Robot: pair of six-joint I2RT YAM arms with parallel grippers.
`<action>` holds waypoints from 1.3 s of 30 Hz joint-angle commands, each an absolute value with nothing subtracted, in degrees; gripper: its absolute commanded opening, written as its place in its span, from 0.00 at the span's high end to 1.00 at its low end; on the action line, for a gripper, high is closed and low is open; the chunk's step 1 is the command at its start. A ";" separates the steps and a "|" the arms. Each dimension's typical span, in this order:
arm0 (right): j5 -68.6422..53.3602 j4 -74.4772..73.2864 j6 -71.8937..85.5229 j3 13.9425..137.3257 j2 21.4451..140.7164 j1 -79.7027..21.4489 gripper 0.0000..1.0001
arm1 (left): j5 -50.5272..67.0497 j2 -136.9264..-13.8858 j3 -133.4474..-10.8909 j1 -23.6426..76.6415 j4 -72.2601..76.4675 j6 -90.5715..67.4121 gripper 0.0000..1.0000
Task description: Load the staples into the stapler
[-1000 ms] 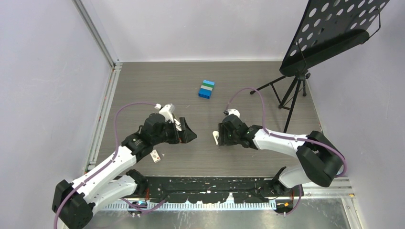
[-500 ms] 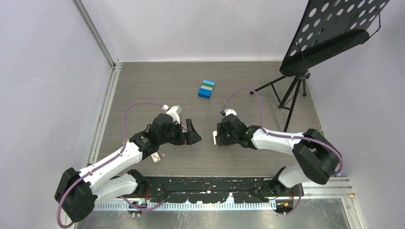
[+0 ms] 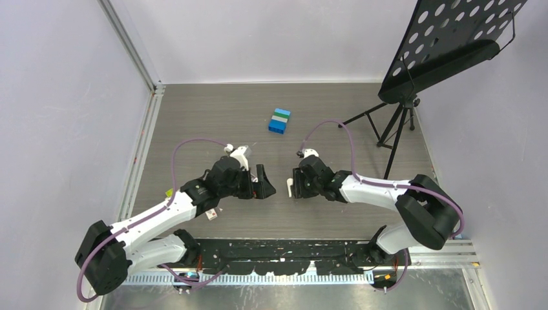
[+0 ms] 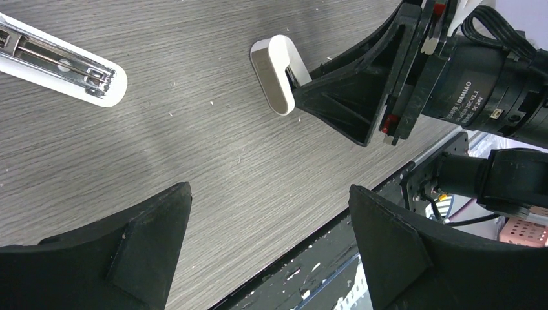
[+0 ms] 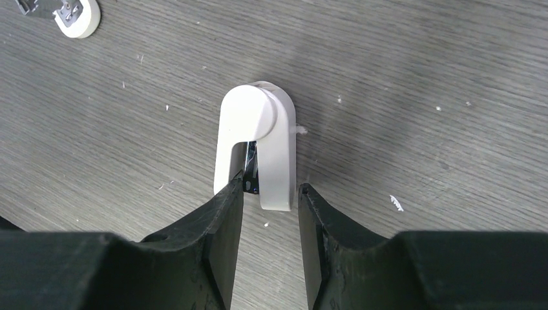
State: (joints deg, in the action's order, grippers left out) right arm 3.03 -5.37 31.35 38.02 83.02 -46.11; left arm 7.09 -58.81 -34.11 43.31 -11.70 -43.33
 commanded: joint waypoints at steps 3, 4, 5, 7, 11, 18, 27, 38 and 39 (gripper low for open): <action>2.16 -4.04 29.59 37.45 82.70 -48.05 0.59 | 5.17 -59.49 -35.90 44.53 -8.11 -43.91 0.06; 2.24 -4.04 29.51 37.49 82.63 -48.34 0.59 | 4.99 -59.63 -35.98 44.68 -8.08 -43.99 0.06; 2.35 -4.04 29.37 37.52 82.62 -48.60 0.59 | 4.94 -59.74 -36.01 44.84 -8.02 -43.95 0.06; 2.56 -4.04 29.32 37.53 82.55 -48.97 0.58 | 4.84 -60.06 -36.14 45.12 -8.08 -43.95 0.06; 2.53 -4.03 29.03 37.46 82.38 -49.28 0.55 | 4.68 -60.36 -36.29 45.50 -8.09 -43.97 0.06; 1.37 -3.74 28.29 36.97 81.43 -49.82 0.53 | 4.40 -60.14 -36.17 45.70 -8.01 -43.99 0.06; -1.44 -3.12 26.56 35.76 78.98 -50.41 0.52 | 4.31 -59.84 -36.08 45.79 -8.44 -43.95 0.06; -1.77 -1.66 28.05 36.32 80.87 -50.69 0.51 | 4.22 -59.65 -35.98 45.97 -8.42 -44.03 0.07; -1.64 -1.98 27.92 36.43 80.94 -50.79 0.53 | 4.22 -59.48 -35.95 45.98 -8.44 -44.03 0.07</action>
State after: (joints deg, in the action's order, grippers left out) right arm -1.37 -3.49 27.77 34.92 80.18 -50.19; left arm 4.99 -60.40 -34.26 45.67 -10.92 -43.55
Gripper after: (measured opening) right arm 0.492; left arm 0.937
